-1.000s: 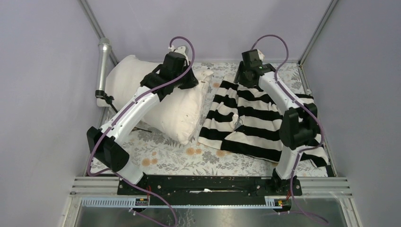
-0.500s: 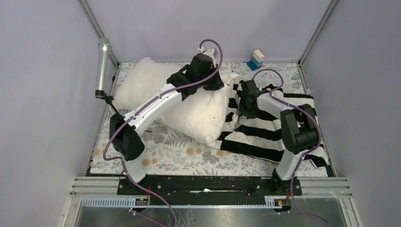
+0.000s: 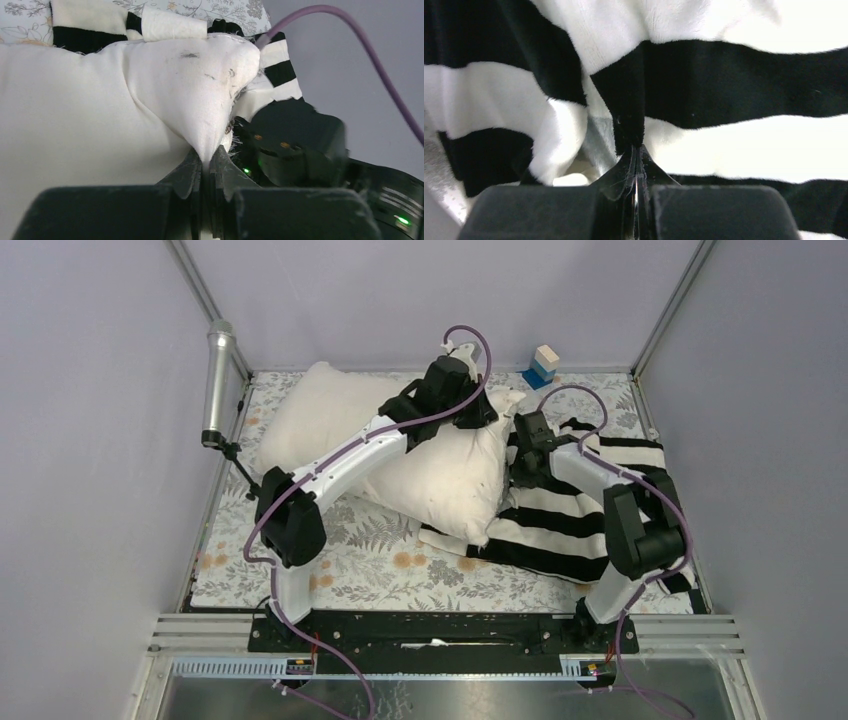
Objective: Put the pillow into the pillowcase
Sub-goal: Stuff the pillow into the pillowcase.
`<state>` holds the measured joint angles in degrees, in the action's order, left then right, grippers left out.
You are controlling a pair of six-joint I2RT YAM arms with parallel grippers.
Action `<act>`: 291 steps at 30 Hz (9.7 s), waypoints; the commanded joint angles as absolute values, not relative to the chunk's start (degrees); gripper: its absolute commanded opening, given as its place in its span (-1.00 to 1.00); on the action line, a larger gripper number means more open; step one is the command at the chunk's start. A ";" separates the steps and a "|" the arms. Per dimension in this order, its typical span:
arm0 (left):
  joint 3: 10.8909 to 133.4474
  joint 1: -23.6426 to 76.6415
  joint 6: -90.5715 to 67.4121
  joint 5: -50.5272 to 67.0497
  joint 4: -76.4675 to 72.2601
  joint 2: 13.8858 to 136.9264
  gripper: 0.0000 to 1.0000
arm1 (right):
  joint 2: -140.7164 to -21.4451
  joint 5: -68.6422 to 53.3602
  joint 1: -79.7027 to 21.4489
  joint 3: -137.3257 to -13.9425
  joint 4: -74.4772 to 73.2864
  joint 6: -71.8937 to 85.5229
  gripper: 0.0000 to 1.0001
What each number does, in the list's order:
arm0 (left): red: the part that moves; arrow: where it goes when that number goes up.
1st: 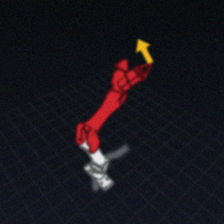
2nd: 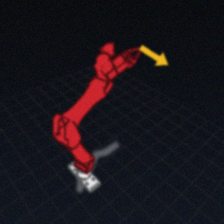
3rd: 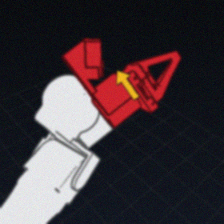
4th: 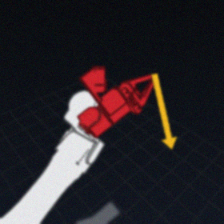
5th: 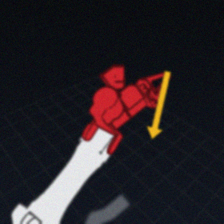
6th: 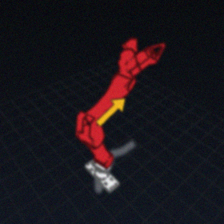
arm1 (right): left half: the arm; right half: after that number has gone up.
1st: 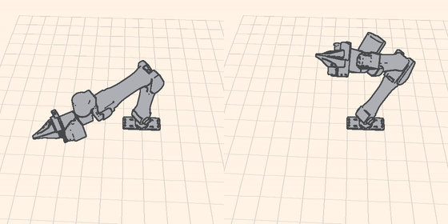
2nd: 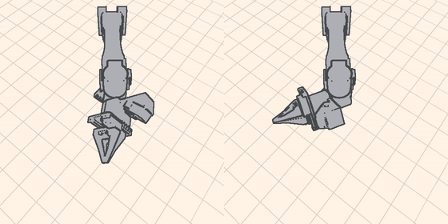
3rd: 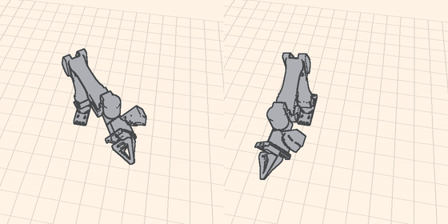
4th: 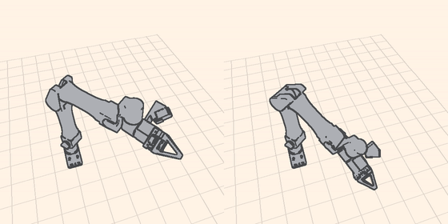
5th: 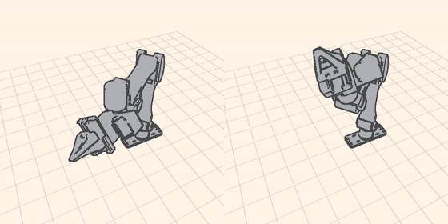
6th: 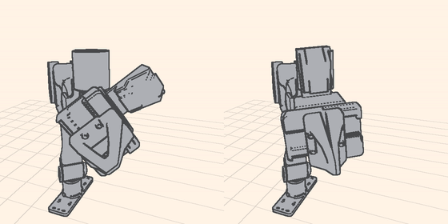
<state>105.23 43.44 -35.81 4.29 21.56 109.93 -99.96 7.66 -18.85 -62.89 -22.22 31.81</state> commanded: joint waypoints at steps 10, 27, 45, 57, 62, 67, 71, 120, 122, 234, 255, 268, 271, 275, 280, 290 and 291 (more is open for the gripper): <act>104.74 44.21 -33.79 17.05 5.93 112.18 -1.00 | -75.94 15.11 -18.37 -54.48 -24.40 35.76 -1.00; 77.89 44.64 -33.96 17.91 2.56 106.22 -1.00 | -73.28 17.35 -14.85 -57.86 -25.93 31.85 -1.00; 79.90 43.69 -41.16 12.59 5.16 109.13 -1.00 | -87.72 3.78 -13.63 -54.91 -2.40 20.90 0.38; 82.08 41.47 -46.48 12.29 5.29 110.23 -1.00 | -98.35 4.79 -15.29 -55.66 5.39 13.94 0.41; 83.81 40.83 -45.78 12.35 6.25 110.89 -1.00 | -105.81 12.73 -16.61 -63.44 -2.25 14.84 0.21; 86.30 40.85 -42.67 13.09 8.18 111.38 -1.00 | -105.21 20.49 -16.31 -67.15 -9.61 18.50 -0.63; 87.62 40.87 -38.91 13.10 10.70 110.86 -1.00 | -100.44 22.92 -15.84 -69.82 -14.13 21.53 -0.86; 111.42 36.11 -33.46 24.44 -2.82 134.00 -1.00 | -85.09 -8.27 -21.33 -60.14 -11.00 24.69 -1.00; 110.04 36.92 -32.40 24.91 -2.12 133.23 -0.96 | -88.42 -9.00 -20.91 -63.17 -11.08 24.92 -1.00; 56.62 50.01 -44.19 8.79 1.87 106.62 -1.00 | -74.15 13.30 -24.33 -73.14 -27.75 26.90 0.14; 57.82 50.01 -42.28 9.20 1.94 106.26 -1.00 | -95.54 22.78 -18.62 -88.08 -35.52 24.73 -0.71; 67.22 52.10 -42.49 6.87 4.82 107.80 -1.00 | -107.93 -1.47 -23.12 -102.06 -32.86 31.71 -1.00; 70.10 50.90 -43.38 7.53 5.29 106.96 -1.00 | -106.50 -2.80 -19.70 -95.03 -28.08 32.16 -0.97; 73.85 50.39 -41.59 9.68 8.41 103.82 -0.68 | -105.81 -4.27 -16.94 -93.17 -27.42 30.85 -0.90; 75.96 50.38 -37.76 8.12 15.31 96.59 0.22 | -105.12 -2.77 -16.52 -94.31 -27.98 29.43 -0.77; 69.19 47.72 -31.05 -3.89 30.60 85.24 0.84 | -95.20 0.86 -16.79 -90.05 -30.04 27.54 0.17; 69.21 47.57 -30.87 -4.45 30.50 86.37 0.84 | -93.63 2.44 -17.17 -88.90 -30.45 27.41 0.34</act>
<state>72.14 48.90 -33.36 -0.03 25.26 85.56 -102.17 -1.41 -16.38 -91.44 -29.23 29.02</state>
